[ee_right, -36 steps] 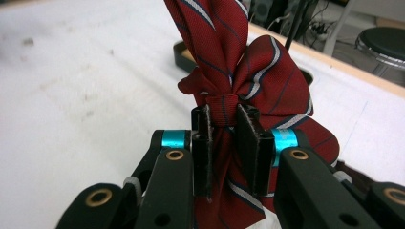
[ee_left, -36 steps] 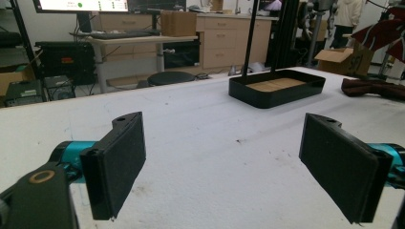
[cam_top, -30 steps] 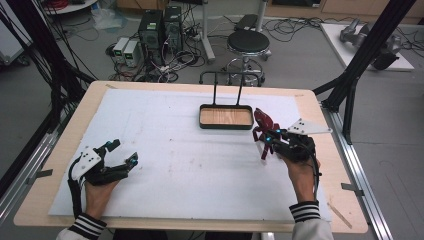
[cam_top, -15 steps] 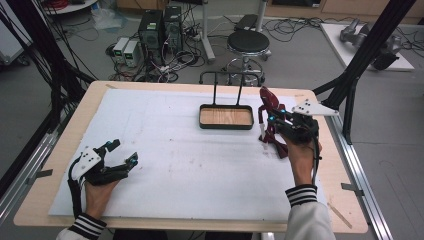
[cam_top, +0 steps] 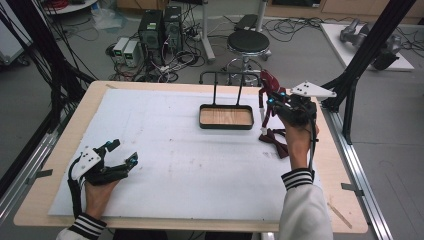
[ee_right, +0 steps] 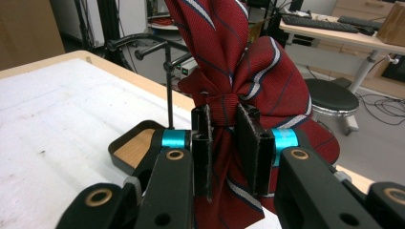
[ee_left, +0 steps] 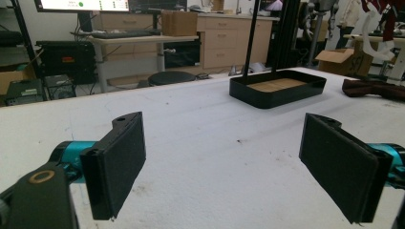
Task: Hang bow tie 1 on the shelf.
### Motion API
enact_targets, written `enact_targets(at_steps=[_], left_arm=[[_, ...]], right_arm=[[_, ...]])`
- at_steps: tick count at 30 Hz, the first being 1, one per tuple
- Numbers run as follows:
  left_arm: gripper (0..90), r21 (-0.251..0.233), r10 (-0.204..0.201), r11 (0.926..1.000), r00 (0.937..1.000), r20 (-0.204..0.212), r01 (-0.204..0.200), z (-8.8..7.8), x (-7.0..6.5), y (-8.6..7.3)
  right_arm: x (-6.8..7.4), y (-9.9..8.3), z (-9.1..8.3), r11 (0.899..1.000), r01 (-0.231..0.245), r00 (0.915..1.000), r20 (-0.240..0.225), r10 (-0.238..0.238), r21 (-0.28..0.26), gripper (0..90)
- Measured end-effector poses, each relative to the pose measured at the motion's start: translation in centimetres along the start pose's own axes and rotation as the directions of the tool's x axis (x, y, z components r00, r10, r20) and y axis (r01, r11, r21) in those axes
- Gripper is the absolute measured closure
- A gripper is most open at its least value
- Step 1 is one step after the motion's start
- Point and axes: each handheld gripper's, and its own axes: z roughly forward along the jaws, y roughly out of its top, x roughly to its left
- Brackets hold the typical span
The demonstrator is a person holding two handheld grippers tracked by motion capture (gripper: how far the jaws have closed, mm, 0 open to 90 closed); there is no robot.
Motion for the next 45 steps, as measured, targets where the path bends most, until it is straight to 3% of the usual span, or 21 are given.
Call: enact_targets(at_steps=[9,20,31,33,37,45], left_arm=[[16.3,0.001,0.002,1.0000,1.0000,-0.001,-0.002,0.0,0.0,0.0],[16.3,0.001,-0.003,1.0000,1.0000,0.000,0.003,0.0,0.0,0.0],[16.3,0.000,-0.002,1.0000,1.0000,-0.001,0.002,0.0,0.0,0.0],[16.4,0.002,0.000,1.0000,1.0000,0.000,0.000,0.0,0.0,0.0],[16.4,0.001,-0.001,1.0000,1.0000,0.001,0.001,0.0,0.0,0.0],[16.3,0.002,-0.001,1.0000,1.0000,0.001,0.001,0.0,0.0,0.0]], right_arm=[[-0.8,1.6,1.5,1.000,0.020,0.9996,0.020,-0.021,0.003,76.7],[-0.9,2.0,3.4,1.000,0.019,0.9998,0.009,-0.019,0.017,76.6],[-1.7,2.5,5.3,0.999,0.026,0.9985,0.047,-0.028,0.034,76.6],[-2.0,2.3,5.5,1.000,0.017,0.9980,0.060,-0.019,0.026,76.6],[-2.7,1.8,6.1,0.998,0.007,0.9967,0.080,-0.012,0.063,76.6],[-3.8,0.9,6.9,0.995,-0.035,0.9926,0.119,0.025,0.088,76.5]])
